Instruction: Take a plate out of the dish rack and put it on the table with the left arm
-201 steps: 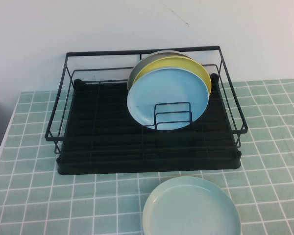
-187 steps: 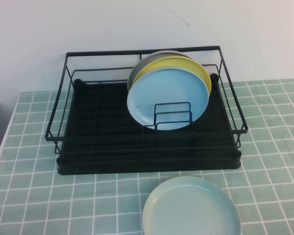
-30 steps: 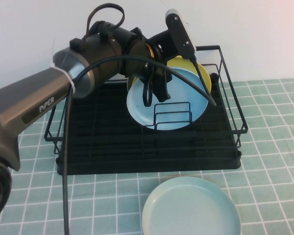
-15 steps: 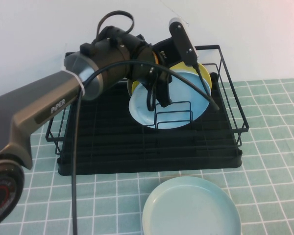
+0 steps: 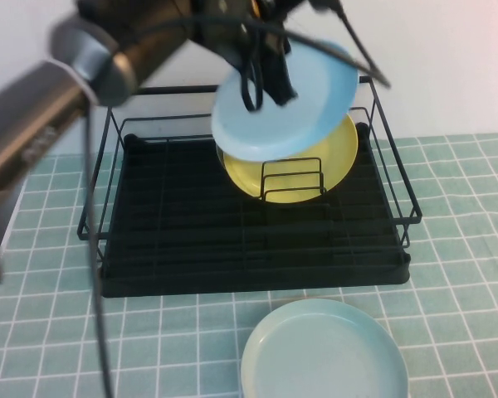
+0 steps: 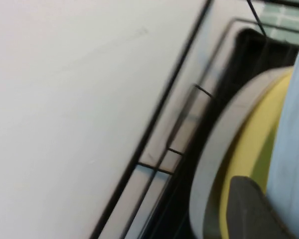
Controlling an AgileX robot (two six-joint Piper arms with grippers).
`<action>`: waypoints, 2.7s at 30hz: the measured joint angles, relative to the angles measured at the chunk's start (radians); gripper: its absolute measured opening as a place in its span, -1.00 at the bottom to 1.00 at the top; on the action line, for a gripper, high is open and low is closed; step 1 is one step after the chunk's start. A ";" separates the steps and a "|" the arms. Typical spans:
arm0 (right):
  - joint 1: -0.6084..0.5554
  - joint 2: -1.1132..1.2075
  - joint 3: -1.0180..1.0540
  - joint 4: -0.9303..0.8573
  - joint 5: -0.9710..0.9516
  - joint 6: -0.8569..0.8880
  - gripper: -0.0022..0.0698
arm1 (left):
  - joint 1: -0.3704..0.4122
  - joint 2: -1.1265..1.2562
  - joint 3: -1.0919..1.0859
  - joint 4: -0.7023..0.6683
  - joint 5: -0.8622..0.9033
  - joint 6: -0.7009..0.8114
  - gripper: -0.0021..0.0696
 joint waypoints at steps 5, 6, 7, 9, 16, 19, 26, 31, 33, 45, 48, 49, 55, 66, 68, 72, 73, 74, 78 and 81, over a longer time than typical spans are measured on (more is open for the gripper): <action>0.000 0.000 0.000 0.000 0.000 0.000 -0.94 | 0.004 -0.110 -0.011 -0.039 0.083 0.002 -0.70; 0.000 0.000 0.000 0.000 0.000 0.000 -0.94 | 0.006 -0.132 -0.011 -0.063 0.108 0.009 -0.70; 0.000 0.000 0.000 0.000 0.000 0.000 -0.94 | 0.008 -0.154 -0.011 -0.094 0.136 0.013 -0.70; 0.000 0.000 0.000 0.000 0.000 0.000 -0.94 | 0.010 -0.192 -0.011 -0.154 0.205 0.023 -0.70; 0.000 0.000 0.000 0.000 0.000 0.000 -0.94 | 0.010 -0.292 -0.015 -0.422 0.480 0.059 -0.70; 0.000 0.000 0.000 0.000 0.000 0.000 -0.94 | 0.010 -0.303 0.006 -0.543 0.496 0.054 -0.70; 0.000 0.000 0.000 0.000 0.000 0.000 -0.94 | 0.010 -0.303 0.220 -0.676 0.494 0.011 -0.70; 0.000 0.000 0.000 0.000 0.000 0.000 -0.94 | 0.010 -0.298 0.458 -0.692 0.475 -0.055 -0.70; 0.000 0.000 0.000 0.000 0.000 0.000 -0.94 | 0.010 -0.298 0.544 -0.724 0.434 -0.064 -0.70; 0.000 0.000 0.000 0.000 0.000 0.000 -0.94 | 0.010 -0.295 0.881 -0.846 0.037 -0.064 -0.70; 0.000 0.000 0.000 0.000 0.000 0.000 -0.94 | 0.010 -0.295 0.913 -0.849 -0.029 -0.063 -0.70; 0.000 0.000 0.000 0.000 0.000 0.000 -0.94 | 0.010 -0.295 0.920 -0.849 -0.045 -0.063 -0.70; 0.000 0.000 0.000 0.000 0.000 0.000 -0.94 | 0.010 -0.281 0.929 -0.849 -0.071 -0.066 -0.63; 0.000 0.000 0.000 0.000 0.000 0.000 -0.94 | 0.010 -0.307 0.893 -0.730 -0.076 -0.071 0.03; 0.000 0.000 0.000 0.000 0.000 0.000 -0.94 | 0.010 -0.340 0.856 -0.668 -0.071 -0.082 -0.06; 0.000 0.000 0.000 0.000 0.000 0.000 -0.94 | 0.010 -0.437 0.778 -0.506 -0.016 -0.153 -0.60; 0.000 0.000 0.000 0.000 0.000 0.000 -0.94 | 0.010 -0.469 0.767 -0.480 -0.004 -0.167 -0.70; 0.000 0.000 0.000 0.000 0.000 0.000 -0.94 | 0.010 -0.503 0.758 -0.458 0.007 -0.183 -0.78; 0.000 0.000 0.000 0.000 0.000 0.000 -0.94 | 0.010 -0.645 0.750 -0.410 0.039 -0.245 -0.91; 0.000 0.000 0.000 0.000 0.000 0.000 -0.94 | 0.010 -0.724 0.748 -0.396 0.043 -0.277 -0.93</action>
